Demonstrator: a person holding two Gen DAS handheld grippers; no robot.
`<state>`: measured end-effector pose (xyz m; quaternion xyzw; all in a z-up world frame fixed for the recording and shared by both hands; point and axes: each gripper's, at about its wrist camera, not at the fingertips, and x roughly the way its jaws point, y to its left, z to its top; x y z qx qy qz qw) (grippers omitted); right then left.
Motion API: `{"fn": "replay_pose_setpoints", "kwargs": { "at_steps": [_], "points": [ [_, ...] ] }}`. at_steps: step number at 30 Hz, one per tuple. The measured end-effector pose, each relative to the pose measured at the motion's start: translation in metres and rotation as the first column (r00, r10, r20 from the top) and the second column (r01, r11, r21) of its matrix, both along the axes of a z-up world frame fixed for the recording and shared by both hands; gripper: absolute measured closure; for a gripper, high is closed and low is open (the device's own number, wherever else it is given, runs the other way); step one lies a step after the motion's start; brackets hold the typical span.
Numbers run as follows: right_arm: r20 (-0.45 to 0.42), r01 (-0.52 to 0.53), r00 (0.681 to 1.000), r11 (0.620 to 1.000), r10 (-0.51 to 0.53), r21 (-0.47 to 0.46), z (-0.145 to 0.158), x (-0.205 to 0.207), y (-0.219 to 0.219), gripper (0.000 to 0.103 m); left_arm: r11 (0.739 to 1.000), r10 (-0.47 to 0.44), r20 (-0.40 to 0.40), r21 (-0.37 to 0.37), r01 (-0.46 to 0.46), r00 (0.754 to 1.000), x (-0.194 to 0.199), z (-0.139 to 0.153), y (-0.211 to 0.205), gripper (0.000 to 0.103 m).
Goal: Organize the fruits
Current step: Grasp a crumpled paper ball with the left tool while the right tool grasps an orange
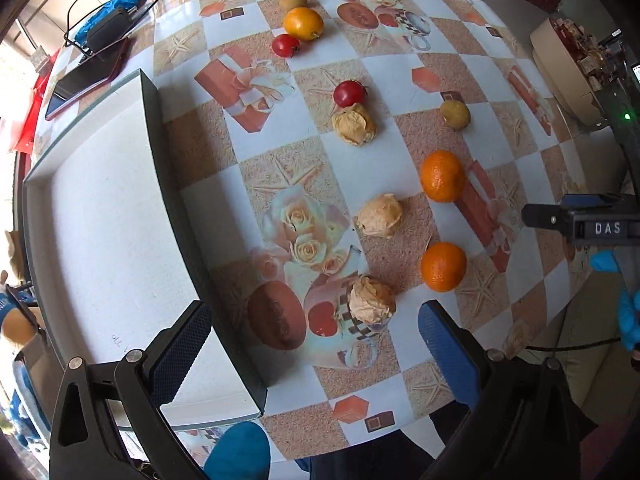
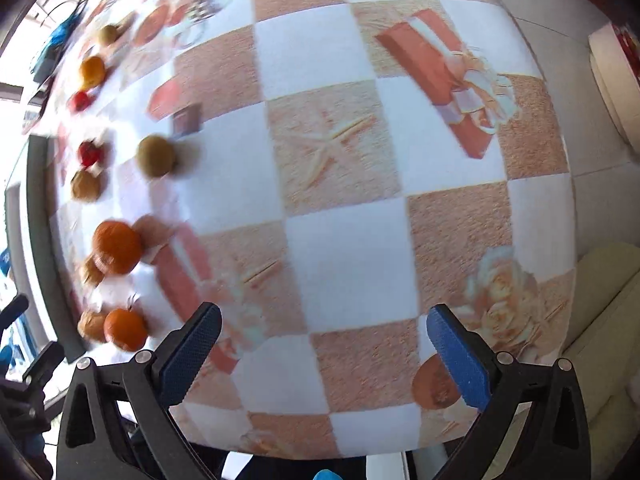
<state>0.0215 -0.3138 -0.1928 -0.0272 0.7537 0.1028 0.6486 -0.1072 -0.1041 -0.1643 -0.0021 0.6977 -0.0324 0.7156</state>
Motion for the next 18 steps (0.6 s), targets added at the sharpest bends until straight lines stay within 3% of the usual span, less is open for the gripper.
{"fn": "replay_pose_setpoints", "kwargs": {
  "at_steps": [3,8,15,18],
  "points": [
    [-0.013,-0.073,0.997,0.997,0.073,0.011,0.006,-0.020,0.023,0.000,0.999,-0.046,0.002,0.007,0.046,0.999,0.004,-0.013,-0.016,0.000],
    [-0.065,-0.049,0.997,0.999,0.049,-0.001,0.005,-0.026,0.030,0.000,0.994,-0.094,-0.011,0.051,0.095,0.995,0.002,-0.040,-0.034,0.000],
    [-0.048,-0.086,0.995,0.996,0.087,0.009,0.017,-0.037,0.046,0.000,0.999,0.005,-0.084,0.054,0.000,0.996,-0.004,-0.067,-0.008,0.000],
    [-0.039,-0.124,0.991,0.992,0.125,0.018,0.016,-0.043,0.069,0.000,0.998,0.028,-0.077,0.053,-0.024,0.997,-0.007,-0.070,-0.005,0.000]
  ]
}}
